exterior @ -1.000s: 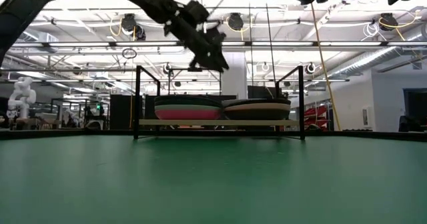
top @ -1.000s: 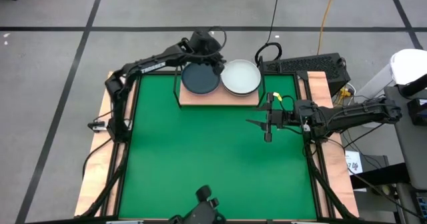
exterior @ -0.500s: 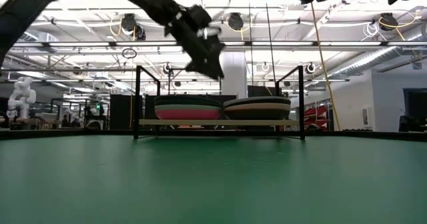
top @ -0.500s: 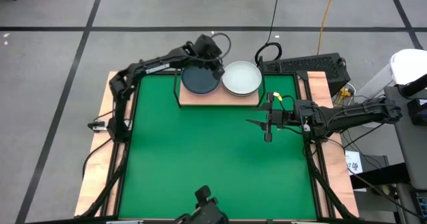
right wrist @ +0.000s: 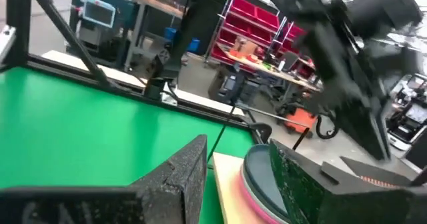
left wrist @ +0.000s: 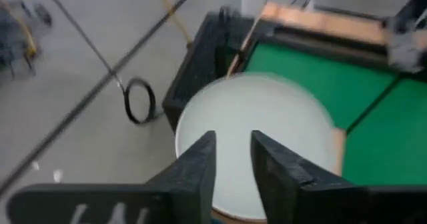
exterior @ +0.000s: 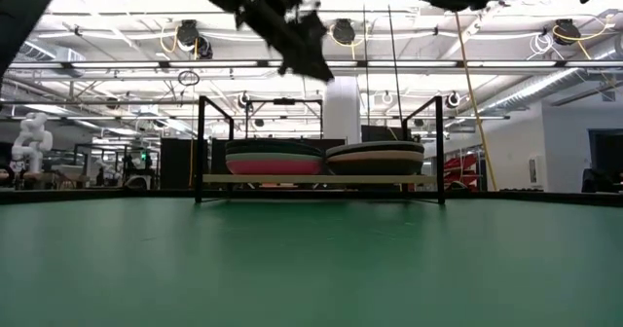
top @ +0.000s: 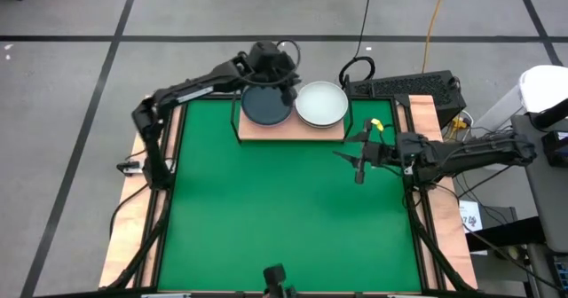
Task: Place and stack plates onto a shelf
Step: Return to Home Position
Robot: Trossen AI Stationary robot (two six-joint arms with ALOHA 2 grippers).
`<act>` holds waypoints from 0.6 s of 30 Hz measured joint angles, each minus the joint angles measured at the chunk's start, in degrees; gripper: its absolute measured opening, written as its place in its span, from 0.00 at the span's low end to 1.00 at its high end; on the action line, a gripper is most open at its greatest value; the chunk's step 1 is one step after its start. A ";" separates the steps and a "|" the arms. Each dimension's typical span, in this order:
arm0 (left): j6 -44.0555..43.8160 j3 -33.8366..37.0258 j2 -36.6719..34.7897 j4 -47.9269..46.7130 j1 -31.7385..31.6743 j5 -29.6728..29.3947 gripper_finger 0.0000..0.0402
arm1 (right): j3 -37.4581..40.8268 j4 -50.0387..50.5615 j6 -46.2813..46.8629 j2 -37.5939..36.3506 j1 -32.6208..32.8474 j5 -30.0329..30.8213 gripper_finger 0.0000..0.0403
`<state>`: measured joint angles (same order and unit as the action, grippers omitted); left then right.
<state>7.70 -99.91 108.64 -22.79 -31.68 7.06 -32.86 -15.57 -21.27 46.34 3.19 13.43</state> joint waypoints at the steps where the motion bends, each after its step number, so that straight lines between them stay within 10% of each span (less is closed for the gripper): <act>1: 0.49 -0.07 -1.64 -0.65 0.63 -0.02 0.22 | 0.00 1.17 0.39 -1.42 -0.01 0.05 0.36; 8: 2.14 6.82 -13.05 -3.20 7.24 -1.59 0.02 | 0.96 8.48 4.32 -12.70 0.08 -0.11 0.36; 18: -5.51 39.25 -36.96 15.99 18.75 -11.48 0.01 | 13.94 -1.51 5.05 -30.32 0.07 -0.06 0.30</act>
<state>2.20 -60.66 71.68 -6.80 -12.93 -4.41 -18.92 -17.08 -16.22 16.02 3.27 13.37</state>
